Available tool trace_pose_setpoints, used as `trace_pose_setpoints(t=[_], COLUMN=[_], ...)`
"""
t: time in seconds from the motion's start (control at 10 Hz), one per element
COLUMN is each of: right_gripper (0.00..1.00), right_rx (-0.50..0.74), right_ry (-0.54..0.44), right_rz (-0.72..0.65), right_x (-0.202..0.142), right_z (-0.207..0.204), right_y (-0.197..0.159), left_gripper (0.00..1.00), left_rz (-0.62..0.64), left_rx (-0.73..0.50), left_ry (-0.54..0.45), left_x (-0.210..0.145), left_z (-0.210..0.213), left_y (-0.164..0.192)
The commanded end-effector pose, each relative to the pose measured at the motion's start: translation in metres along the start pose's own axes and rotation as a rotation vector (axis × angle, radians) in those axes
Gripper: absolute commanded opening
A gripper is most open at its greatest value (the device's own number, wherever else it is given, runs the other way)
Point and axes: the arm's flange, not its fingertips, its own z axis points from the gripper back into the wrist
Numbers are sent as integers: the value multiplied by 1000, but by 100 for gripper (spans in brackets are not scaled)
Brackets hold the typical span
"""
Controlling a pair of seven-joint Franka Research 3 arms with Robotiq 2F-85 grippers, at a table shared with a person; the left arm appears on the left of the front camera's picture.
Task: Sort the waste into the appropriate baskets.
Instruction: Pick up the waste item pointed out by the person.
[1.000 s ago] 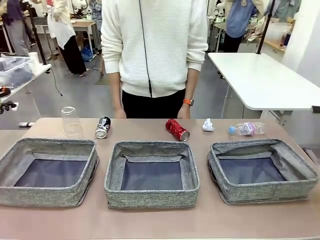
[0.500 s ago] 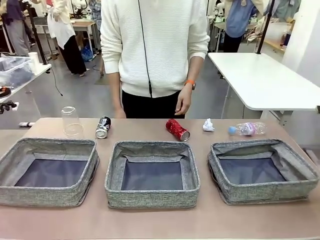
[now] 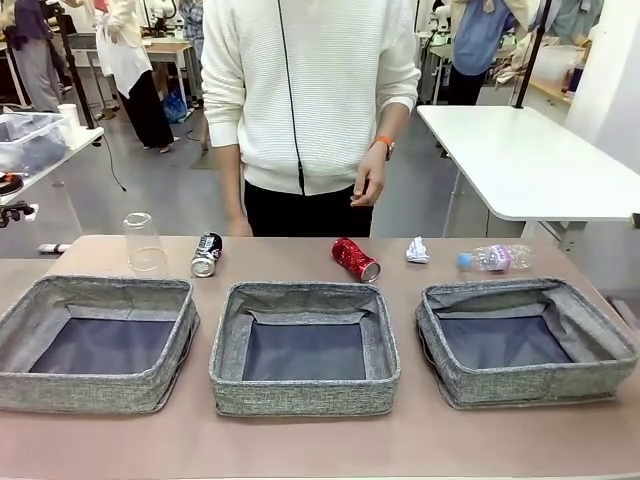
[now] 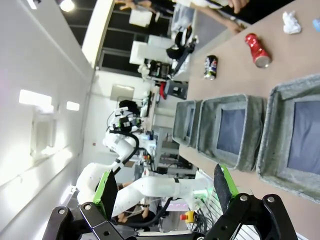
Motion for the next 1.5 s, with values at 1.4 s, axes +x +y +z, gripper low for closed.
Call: trace_pose_setpoints(t=[1.4], right_gripper=[100], right_rx=[-664], right_ry=[226], right_rz=[560], right_x=[37], right_z=[-191], right_y=[34], left_gripper=[100], left_rz=[-24], left_rx=[-18], left_ry=[-5], left_x=[2], left_z=[0], left_y=[-1])
